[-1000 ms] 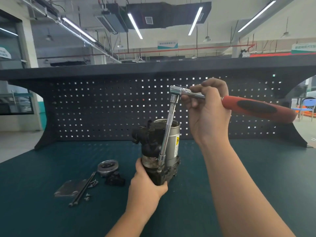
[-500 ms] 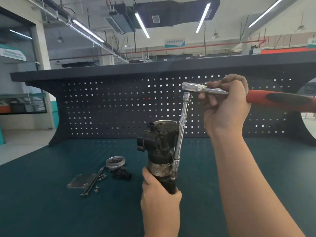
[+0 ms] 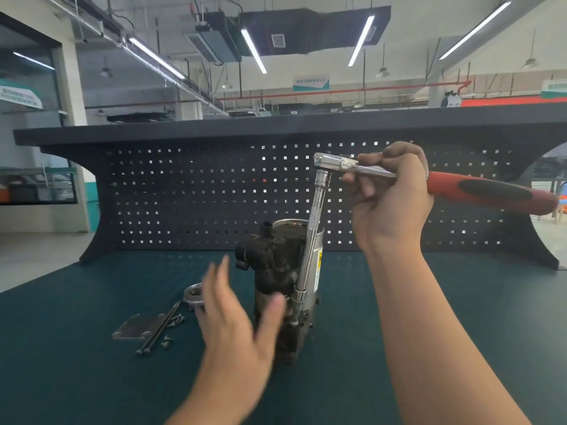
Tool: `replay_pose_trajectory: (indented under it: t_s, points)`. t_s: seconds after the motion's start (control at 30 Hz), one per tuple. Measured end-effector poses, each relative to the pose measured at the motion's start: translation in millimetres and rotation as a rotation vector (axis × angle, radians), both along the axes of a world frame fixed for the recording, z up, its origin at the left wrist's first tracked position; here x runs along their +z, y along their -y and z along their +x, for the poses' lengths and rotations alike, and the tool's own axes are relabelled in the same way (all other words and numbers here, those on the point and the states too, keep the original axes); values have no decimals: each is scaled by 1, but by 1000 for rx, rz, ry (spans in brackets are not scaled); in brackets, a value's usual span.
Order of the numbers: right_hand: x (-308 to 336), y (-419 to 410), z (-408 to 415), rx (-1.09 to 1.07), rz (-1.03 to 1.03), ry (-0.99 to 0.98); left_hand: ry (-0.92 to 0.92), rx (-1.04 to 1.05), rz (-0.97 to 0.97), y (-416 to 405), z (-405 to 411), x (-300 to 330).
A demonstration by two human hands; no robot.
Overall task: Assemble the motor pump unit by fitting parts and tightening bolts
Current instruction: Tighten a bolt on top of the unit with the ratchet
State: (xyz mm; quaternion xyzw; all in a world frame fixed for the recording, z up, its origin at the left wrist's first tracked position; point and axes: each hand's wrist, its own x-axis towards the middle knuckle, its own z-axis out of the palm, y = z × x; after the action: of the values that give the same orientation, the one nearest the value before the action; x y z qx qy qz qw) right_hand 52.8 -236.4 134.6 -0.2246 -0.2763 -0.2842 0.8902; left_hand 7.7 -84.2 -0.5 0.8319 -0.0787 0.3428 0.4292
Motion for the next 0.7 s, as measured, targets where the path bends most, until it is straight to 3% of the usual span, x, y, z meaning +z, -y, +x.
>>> replay_pose_trajectory:
  t_s: [0.07, 0.13, 0.27, 0.4, 0.6, 0.7]
  points:
    - [0, 0, 0, 31, 15, -17, 282, -95, 38, -20, 15, 29]
    - [1, 1, 0, 47, 22, -35, 352, -215, 68, -29, 37, 71]
    - [0, 3, 1, 43, 31, -53, -83, -510, 263, -14, 80, 132]
    - [-1, 6, 3, 35, 26, -38, -261, -429, 637, 0, 95, 140]
    - [1, 3, 1, -4, -6, -32, -325, -304, 572, -3, 78, 131]
    - [1, -1, -4, -24, -33, 6, -393, -517, 472, -11, 70, 127]
